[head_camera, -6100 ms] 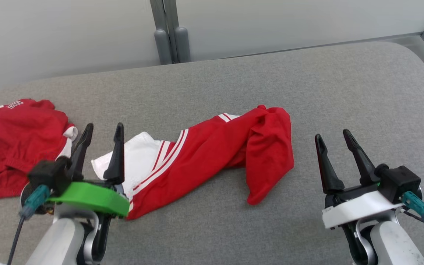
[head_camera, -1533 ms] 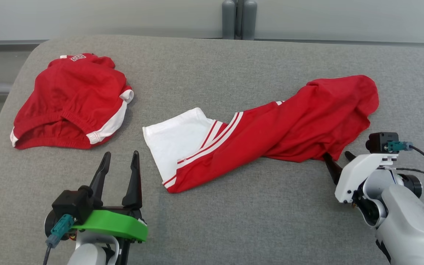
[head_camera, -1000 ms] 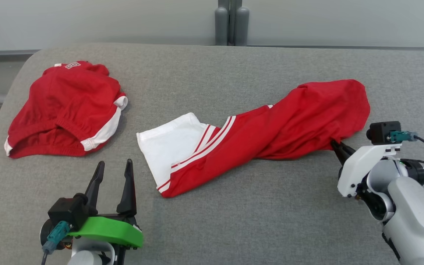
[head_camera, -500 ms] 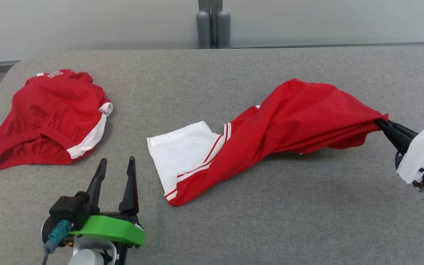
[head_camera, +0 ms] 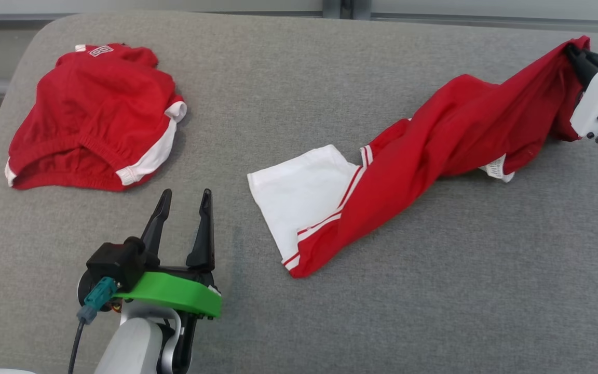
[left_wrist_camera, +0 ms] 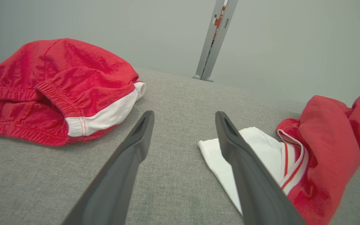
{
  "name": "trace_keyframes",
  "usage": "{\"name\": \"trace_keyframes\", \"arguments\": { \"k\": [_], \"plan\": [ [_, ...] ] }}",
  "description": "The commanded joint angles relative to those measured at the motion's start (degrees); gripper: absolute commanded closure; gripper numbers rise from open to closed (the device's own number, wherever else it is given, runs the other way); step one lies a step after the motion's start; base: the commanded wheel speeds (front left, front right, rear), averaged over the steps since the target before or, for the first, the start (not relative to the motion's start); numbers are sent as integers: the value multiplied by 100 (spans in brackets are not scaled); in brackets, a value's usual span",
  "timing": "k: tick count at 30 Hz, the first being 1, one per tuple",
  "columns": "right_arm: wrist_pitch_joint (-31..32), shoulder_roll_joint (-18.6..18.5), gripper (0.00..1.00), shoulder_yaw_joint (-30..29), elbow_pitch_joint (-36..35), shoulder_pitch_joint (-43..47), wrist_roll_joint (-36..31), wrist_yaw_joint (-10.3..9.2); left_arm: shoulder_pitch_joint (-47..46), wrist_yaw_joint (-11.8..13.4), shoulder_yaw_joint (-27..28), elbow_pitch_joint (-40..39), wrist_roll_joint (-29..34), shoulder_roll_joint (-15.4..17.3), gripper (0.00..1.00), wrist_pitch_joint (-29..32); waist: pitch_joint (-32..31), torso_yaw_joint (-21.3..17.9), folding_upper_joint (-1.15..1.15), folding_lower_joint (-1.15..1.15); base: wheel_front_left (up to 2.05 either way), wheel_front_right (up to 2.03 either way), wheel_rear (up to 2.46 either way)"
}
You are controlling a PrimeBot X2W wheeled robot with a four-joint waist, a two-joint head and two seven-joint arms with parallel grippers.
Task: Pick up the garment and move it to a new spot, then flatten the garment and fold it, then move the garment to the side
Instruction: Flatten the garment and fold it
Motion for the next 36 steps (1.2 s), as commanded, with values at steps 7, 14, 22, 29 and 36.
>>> {"name": "trace_keyframes", "arguments": {
  "k": [7, 14, 22, 29, 36],
  "plan": [
    [-889, 59, 54, 270, 1665, -482, -148, -4, -72, -44, 57, 216, 22, -78, 0, -48, 73, 336, 0, 0, 0, 0, 0],
    [-1254, 30, 0, 806, 1999, -229, -8, -5, 125, -11, 210, 210, 67, 45, 0, -48, -356, -110, 0, 0, 0, 0, 0],
    [-1873, -27, 0, 925, 1179, 610, 245, -4, 384, 86, 325, 75, 39, 162, 0, -50, -731, -643, 0, 0, 0, 0, 0],
    [-2697, 270, 0, 423, 132, 2037, 292, -3, 533, 134, 312, -59, 9, 164, 0, -36, -845, -827, 0, 0, 0, 0, 0],
    [-3325, 836, 0, 51, -504, 2985, 65, -3, 548, 145, 246, -160, 39, 265, 0, 82, -846, -897, 0, 0, 0, 0, 0]
  ]
}}
